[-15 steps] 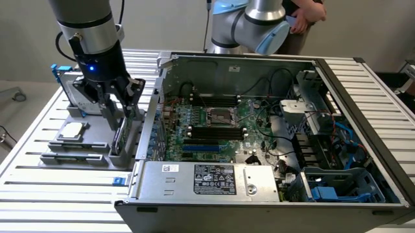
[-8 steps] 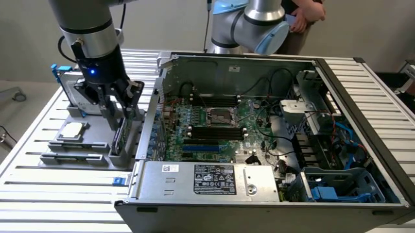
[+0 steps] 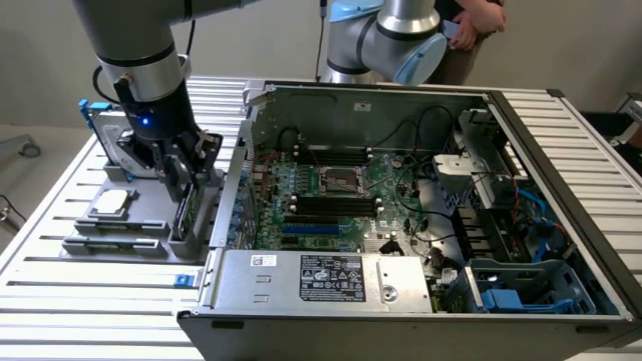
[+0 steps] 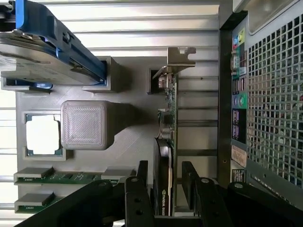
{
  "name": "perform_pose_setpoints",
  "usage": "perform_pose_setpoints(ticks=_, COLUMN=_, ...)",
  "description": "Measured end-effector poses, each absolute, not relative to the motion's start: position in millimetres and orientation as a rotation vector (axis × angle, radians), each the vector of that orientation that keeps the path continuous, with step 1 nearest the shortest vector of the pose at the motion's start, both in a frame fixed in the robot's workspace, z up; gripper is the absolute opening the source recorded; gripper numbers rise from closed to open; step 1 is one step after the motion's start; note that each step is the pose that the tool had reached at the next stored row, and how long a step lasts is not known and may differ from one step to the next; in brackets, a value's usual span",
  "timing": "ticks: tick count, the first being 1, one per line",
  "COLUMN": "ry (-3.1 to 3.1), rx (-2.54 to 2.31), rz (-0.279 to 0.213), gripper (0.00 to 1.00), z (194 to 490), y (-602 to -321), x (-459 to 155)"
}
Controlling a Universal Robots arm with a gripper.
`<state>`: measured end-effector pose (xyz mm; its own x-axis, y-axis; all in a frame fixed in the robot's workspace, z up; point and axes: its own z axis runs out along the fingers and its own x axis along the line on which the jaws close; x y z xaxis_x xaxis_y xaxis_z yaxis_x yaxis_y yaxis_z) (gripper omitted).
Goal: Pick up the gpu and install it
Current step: 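Pick up the gpu and move the gpu toward the slot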
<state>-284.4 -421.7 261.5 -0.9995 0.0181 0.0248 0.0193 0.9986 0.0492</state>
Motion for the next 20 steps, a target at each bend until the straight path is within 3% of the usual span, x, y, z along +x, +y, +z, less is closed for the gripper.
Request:
perform_pose_setpoints(ticks=12, ry=-3.116, rx=-0.027, rz=-0.077, gripper=0.42, z=246, y=-422, x=-285)
perform_pose_setpoints(ticks=14, ry=-3.116, rx=-0.027, rz=-0.077, gripper=0.4, z=245, y=-422, x=-284)
perform_pose_setpoints(ticks=16, ry=-3.116, rx=-0.028, rz=-0.077, gripper=0.27, z=245, y=-422, x=-284)
perform_pose_setpoints(ticks=20, ry=-3.116, rx=-0.028, rz=-0.077, gripper=0.26, z=245, y=-422, x=-284)
